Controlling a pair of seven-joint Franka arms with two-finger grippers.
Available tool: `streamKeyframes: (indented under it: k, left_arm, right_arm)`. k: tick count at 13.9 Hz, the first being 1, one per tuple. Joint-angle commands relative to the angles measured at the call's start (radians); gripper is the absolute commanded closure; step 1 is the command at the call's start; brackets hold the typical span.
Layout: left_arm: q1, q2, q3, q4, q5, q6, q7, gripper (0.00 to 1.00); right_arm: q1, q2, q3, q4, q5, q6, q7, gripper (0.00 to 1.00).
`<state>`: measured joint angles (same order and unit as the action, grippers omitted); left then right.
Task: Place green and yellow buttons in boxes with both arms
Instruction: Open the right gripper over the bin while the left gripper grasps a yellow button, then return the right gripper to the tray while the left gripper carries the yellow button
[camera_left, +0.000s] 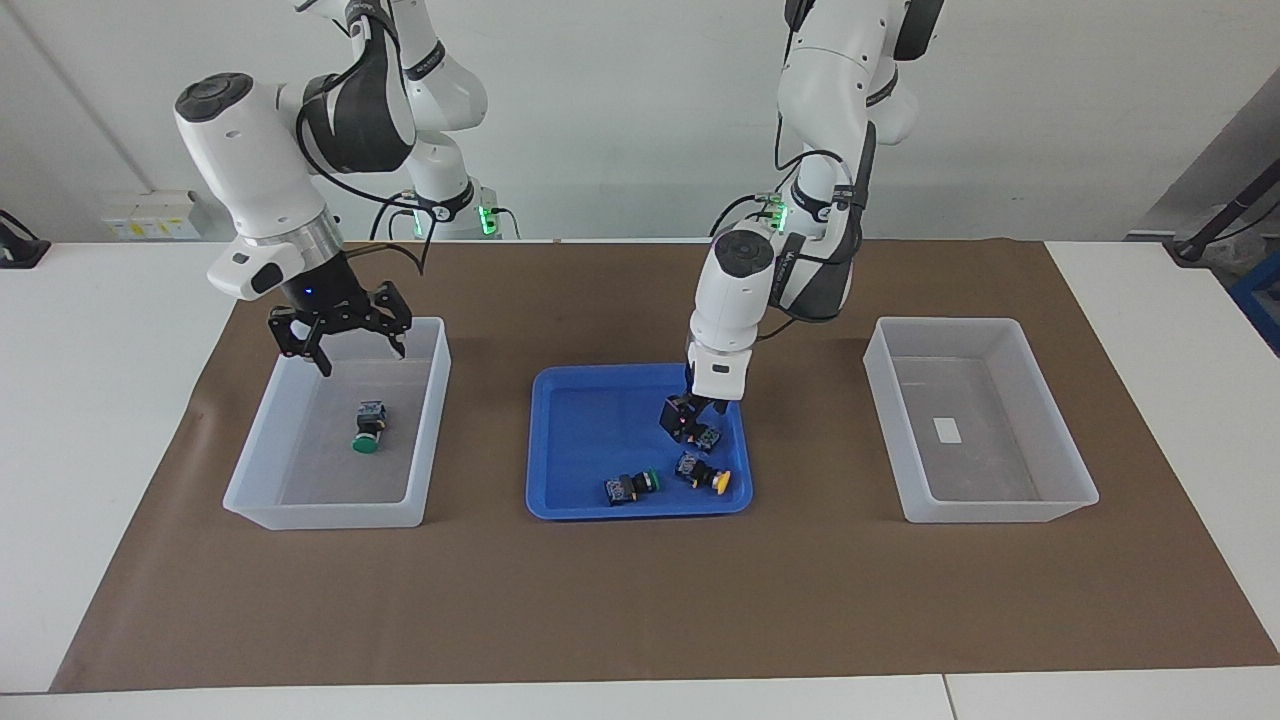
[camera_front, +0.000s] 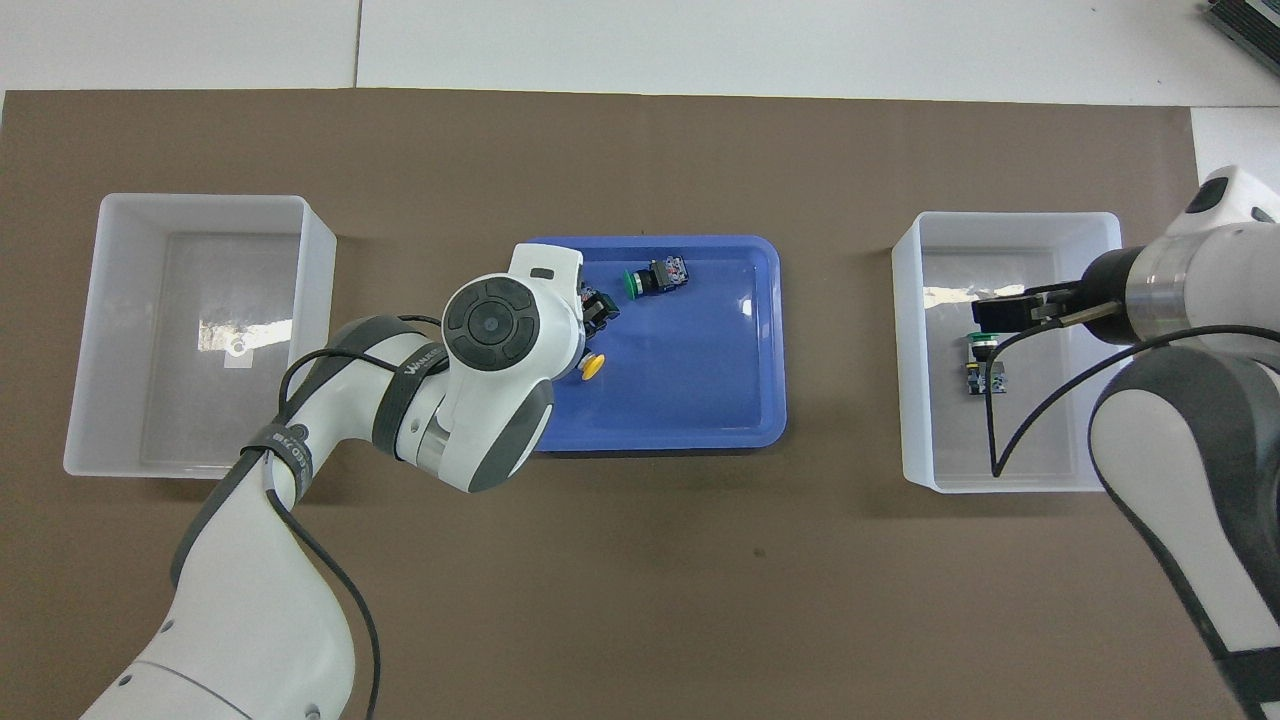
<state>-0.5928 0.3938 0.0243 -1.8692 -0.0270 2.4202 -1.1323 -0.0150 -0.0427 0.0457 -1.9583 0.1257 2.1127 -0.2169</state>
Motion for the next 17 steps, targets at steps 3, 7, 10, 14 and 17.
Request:
streamKeyframes:
  k: [3, 7, 10, 14, 17]
  left_arm:
    - [0.008, 0.023, 0.000, 0.013, -0.010, 0.010, -0.027, 0.06]
    - [-0.004, 0.026, 0.000, 0.012, -0.019, 0.022, -0.047, 0.10]
    - [-0.012, 0.036, 0.000, 0.010, -0.030, 0.040, -0.047, 0.23]
    - [-0.024, 0.036, 0.000, 0.010, -0.030, 0.051, -0.047, 0.50]
    - [-0.025, 0.036, 0.000, 0.010, -0.028, 0.051, -0.044, 0.66]
  right_arm:
    - [0.021, -0.008, 0.008, 0.050, 0.014, -0.105, 0.097, 0.00]
    - [0.090, -0.006, 0.010, 0.050, 0.003, -0.089, 0.218, 0.00]
    - [0.136, 0.007, 0.010, 0.049, -0.011, -0.063, 0.304, 0.00]
    - [0.173, 0.030, 0.011, 0.045, -0.011, -0.011, 0.361, 0.00]
    - [0.176, 0.034, 0.011, 0.042, -0.011, -0.011, 0.366, 0.00]
